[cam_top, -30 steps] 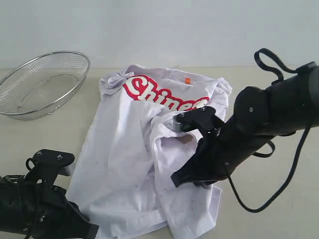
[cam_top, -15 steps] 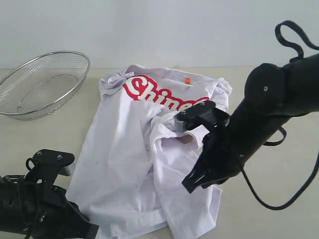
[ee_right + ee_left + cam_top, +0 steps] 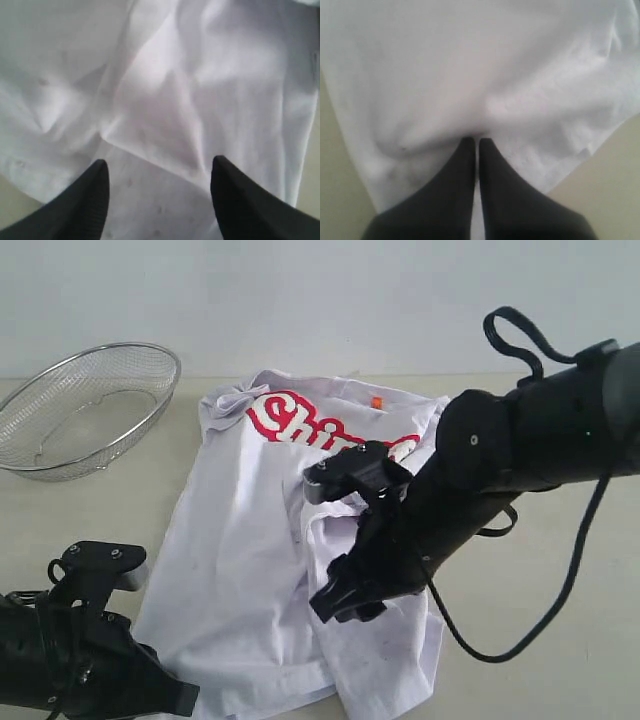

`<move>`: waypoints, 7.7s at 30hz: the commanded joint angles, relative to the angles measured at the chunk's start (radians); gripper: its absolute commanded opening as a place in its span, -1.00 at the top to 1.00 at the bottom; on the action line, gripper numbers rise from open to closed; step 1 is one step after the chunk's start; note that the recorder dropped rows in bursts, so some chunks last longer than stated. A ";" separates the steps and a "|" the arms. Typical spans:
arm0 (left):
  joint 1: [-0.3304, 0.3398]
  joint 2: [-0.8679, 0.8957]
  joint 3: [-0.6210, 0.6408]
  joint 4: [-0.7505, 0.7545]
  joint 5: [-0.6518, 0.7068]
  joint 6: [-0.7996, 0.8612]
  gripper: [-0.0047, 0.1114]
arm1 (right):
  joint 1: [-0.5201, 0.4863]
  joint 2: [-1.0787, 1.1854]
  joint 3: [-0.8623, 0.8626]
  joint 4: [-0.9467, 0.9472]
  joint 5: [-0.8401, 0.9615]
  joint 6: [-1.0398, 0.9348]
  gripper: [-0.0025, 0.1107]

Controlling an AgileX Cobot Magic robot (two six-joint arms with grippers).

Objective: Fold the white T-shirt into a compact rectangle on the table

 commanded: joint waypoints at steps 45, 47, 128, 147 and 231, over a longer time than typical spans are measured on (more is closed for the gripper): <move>0.000 0.045 0.034 0.045 -0.002 -0.013 0.84 | -0.260 0.070 -0.164 -0.964 0.316 0.814 0.96; 0.000 0.045 0.034 0.045 -0.012 -0.013 0.84 | -0.312 0.070 -0.164 -0.964 0.343 0.797 0.96; 0.000 -0.150 0.209 0.128 0.185 -0.133 0.84 | -0.219 0.041 0.226 -0.362 0.501 0.433 0.96; 0.024 -0.227 -0.357 0.286 -0.107 -0.212 0.84 | -0.332 -0.316 -0.034 -0.451 -0.057 0.408 0.96; 0.341 0.639 -1.007 1.056 0.377 -0.798 0.84 | -0.544 0.573 -0.851 -0.177 0.450 0.087 0.96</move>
